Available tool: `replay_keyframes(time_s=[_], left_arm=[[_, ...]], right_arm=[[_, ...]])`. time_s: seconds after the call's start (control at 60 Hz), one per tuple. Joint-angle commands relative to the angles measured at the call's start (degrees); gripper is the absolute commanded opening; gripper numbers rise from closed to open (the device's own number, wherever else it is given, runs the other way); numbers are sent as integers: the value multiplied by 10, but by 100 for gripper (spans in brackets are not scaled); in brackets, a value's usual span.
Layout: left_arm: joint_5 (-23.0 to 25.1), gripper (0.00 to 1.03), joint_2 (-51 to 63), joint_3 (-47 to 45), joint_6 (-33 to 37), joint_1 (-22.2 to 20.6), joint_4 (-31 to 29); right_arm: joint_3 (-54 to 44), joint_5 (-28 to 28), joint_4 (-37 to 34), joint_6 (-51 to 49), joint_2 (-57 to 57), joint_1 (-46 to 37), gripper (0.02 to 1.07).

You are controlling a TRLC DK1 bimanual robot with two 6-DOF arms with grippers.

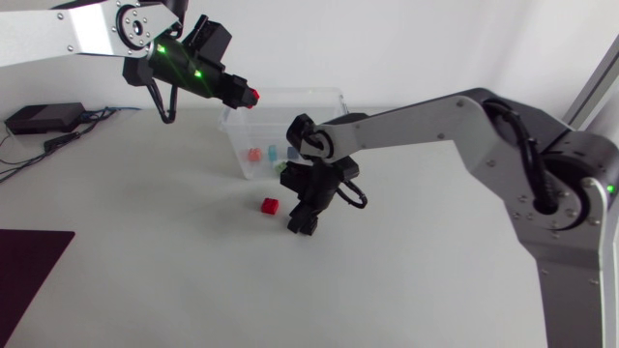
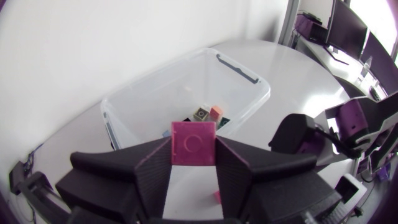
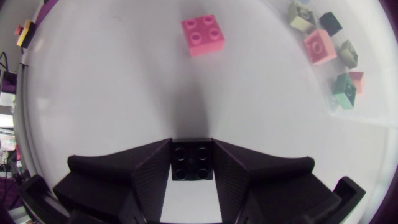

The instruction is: Place the duplo bricks in the container

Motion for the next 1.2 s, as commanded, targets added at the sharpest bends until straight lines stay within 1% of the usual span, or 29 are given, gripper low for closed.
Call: replay_keyframes(time_s=[0.0, 0.233, 0.467, 0.583, 0.717, 0.8, 0.933, 0.967, 0.983, 1.0, 1.017, 1.05, 1.067, 1.083, 1.1, 1.117, 1.183], left_arm=[[6, 25, 27, 36, -25, 4, 8], [-3, 25, 63, 93, -59, 7, 14], [-25, 25, 87, 135, -84, 7, 20], [-37, 25, 91, 137, -103, 9, 42], [-56, 26, 99, 137, -114, 4, 64], [-78, 26, 110, 142, -127, -1, 82], [-103, 27, 130, 159, -139, -9, 84], [-108, 29, 134, 161, -139, -11, 84], [-114, 33, 136, 163, -140, -15, 85], [-116, 35, 136, 163, -140, -16, 85], [-122, 41, 138, 162, -140, -17, 88], [-128, 47, 140, 162, -140, -19, 93], [-134, 53, 141, 160, -140, -21, 100], [-137, 55, 141, 160, -141, -22, 102], [-147, 65, 141, 159, -144, -23, 109], [-148, 70, 141, 157, -145, -24, 113], [-151, 83, 139, 151, -156, -25, 121]], right_arm=[[-38, -7, 6, 1, -59, -13, 33], [-92, -32, 6, 10, -163, -35, 33], [-112, -46, 6, 16, -217, -53, 33], [-120, -53, 6, 20, -236, -59, 33], [-121, -63, 7, 24, -250, -65, 33], [-123, -74, 8, 26, -261, -71, 33], [-132, -90, 15, 30, -279, -81, 33], [-134, -95, 16, 30, -285, -85, 33], [-134, -96, 16, 30, -286, -86, 33], [-135, -98, 17, 31, -288, -89, 33], [-135, -99, 18, 31, -291, -91, 33], [-135, -101, 20, 31, -294, -93, 33], [-134, -102, 21, 31, -296, -95, 33], [-133, -103, 21, 31, -299, -97, 33], [-132, -105, 21, 32, -300, -99, 33], [-130, -107, 21, 32, -302, -100, 33], [-121, -110, 23, 38, -307, -107, 33]])
